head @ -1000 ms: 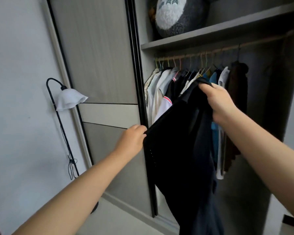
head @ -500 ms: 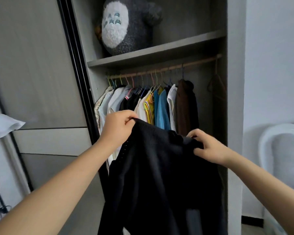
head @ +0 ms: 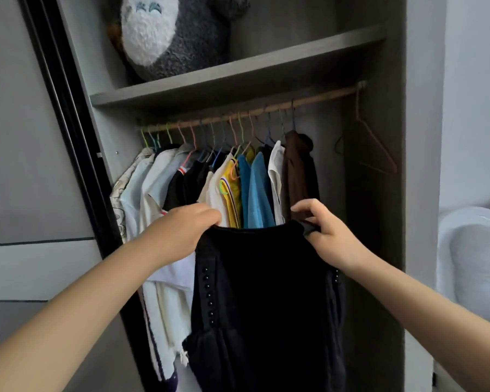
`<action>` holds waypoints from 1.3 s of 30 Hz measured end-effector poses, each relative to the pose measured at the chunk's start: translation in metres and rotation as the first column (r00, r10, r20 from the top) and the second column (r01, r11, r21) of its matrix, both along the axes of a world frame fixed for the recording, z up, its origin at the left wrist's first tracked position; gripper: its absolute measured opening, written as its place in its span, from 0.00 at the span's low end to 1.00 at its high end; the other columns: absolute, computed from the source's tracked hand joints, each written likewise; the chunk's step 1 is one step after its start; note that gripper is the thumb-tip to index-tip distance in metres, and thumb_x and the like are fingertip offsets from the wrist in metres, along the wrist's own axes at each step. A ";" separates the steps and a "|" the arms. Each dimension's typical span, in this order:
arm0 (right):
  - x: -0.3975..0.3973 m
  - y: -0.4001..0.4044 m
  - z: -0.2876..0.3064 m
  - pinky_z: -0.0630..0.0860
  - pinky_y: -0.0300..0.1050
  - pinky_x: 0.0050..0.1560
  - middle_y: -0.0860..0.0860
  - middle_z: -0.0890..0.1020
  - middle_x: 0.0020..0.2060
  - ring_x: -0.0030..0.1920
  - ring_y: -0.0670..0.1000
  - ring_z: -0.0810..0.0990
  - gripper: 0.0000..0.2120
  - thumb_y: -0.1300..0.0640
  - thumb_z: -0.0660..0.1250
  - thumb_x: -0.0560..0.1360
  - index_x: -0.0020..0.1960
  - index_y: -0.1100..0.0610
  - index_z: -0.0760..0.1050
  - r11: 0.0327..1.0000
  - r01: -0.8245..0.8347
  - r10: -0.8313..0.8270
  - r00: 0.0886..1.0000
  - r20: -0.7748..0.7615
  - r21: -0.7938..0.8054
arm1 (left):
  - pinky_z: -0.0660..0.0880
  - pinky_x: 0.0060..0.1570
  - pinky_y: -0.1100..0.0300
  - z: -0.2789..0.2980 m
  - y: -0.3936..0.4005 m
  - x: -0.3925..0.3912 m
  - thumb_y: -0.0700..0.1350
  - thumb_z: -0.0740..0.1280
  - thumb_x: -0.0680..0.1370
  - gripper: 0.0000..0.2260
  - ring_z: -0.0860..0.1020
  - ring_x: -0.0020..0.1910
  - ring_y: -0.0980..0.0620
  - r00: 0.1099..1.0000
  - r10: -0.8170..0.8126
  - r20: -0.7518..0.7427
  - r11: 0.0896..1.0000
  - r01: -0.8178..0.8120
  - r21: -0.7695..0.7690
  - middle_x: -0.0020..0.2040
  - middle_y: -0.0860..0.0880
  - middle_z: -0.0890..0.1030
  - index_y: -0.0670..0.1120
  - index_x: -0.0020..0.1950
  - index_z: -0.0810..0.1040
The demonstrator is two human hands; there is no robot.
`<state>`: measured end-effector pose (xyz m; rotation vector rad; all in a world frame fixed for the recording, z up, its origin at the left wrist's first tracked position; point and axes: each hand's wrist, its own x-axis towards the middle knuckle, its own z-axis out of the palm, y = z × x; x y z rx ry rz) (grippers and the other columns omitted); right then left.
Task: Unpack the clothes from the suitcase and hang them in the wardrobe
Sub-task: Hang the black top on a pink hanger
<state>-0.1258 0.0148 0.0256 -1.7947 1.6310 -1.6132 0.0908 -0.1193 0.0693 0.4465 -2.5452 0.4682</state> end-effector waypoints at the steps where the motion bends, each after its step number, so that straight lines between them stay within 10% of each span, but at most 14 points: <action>1: 0.002 -0.008 0.012 0.64 0.30 0.27 0.50 0.75 0.37 0.26 0.41 0.69 0.26 0.75 0.54 0.72 0.49 0.43 0.68 0.999 -0.046 0.047 0.998 -0.038 0.010 | 0.77 0.39 0.50 -0.007 -0.016 -0.001 0.30 0.60 0.70 0.17 0.78 0.40 0.44 1.000 0.005 0.017 1.000 -0.005 0.006 0.42 0.42 0.78 0.51 0.48 0.68; 12: -0.030 -0.089 0.051 0.67 0.50 0.43 0.59 0.81 0.41 0.41 0.56 0.73 0.25 0.70 0.55 0.77 0.40 0.44 0.80 0.998 0.018 -0.024 0.995 0.099 0.057 | 0.69 0.43 0.64 -0.047 -0.107 -0.049 0.32 0.62 0.70 0.14 0.68 0.40 0.55 0.941 -0.320 -0.112 0.942 0.303 -0.145 0.46 0.51 0.66 0.45 0.53 0.69; 19: -0.082 -0.107 0.047 0.76 0.29 0.35 0.45 0.84 0.36 0.35 0.40 0.82 0.29 0.74 0.54 0.76 0.38 0.45 0.82 0.981 -0.045 0.026 0.994 0.105 0.188 | 0.61 0.32 0.63 -0.049 -0.109 -0.093 0.63 0.53 0.74 0.18 0.65 0.34 0.58 0.990 -0.128 -0.063 0.990 0.131 0.049 0.40 0.53 0.67 0.49 0.47 0.67; 26: -0.100 -0.128 0.037 0.76 0.32 0.34 0.51 0.81 0.38 0.34 0.43 0.81 0.24 0.73 0.53 0.76 0.41 0.50 0.80 0.992 -0.045 0.017 0.974 0.228 0.120 | 0.63 0.25 0.58 -0.054 -0.123 -0.123 0.31 0.65 0.72 0.19 0.71 0.33 0.49 0.995 -0.100 0.022 0.963 0.091 0.254 0.42 0.44 0.72 0.49 0.54 0.64; 28: -0.103 -0.132 0.034 0.77 0.35 0.38 0.52 0.80 0.39 0.37 0.46 0.80 0.23 0.72 0.53 0.77 0.40 0.51 0.79 0.995 -0.031 0.006 0.968 0.250 0.097 | 0.72 0.39 0.54 -0.058 -0.121 -0.134 0.32 0.59 0.76 0.19 0.76 0.45 0.46 0.997 -0.019 0.077 0.927 -0.011 0.376 0.51 0.42 0.75 0.49 0.63 0.62; 32: -0.109 -0.136 0.030 0.76 0.43 0.46 0.53 0.79 0.41 0.43 0.52 0.78 0.21 0.70 0.53 0.77 0.40 0.52 0.79 0.998 -0.009 -0.011 0.956 0.294 0.067 | 0.61 0.32 0.58 -0.069 -0.112 -0.153 0.31 0.55 0.76 0.19 0.65 0.31 0.52 0.990 -0.059 0.126 0.921 0.006 0.389 0.32 0.48 0.66 0.52 0.59 0.60; 39: -0.128 -0.129 0.030 0.77 0.33 0.34 0.51 0.78 0.39 0.40 0.50 0.78 0.20 0.70 0.53 0.77 0.41 0.51 0.78 0.998 0.000 -0.022 0.944 0.329 0.067 | 0.70 0.40 0.60 -0.070 -0.112 -0.174 0.32 0.58 0.68 0.16 0.73 0.40 0.54 0.968 -0.235 -0.084 0.421 0.180 0.889 0.42 0.46 0.74 0.51 0.48 0.66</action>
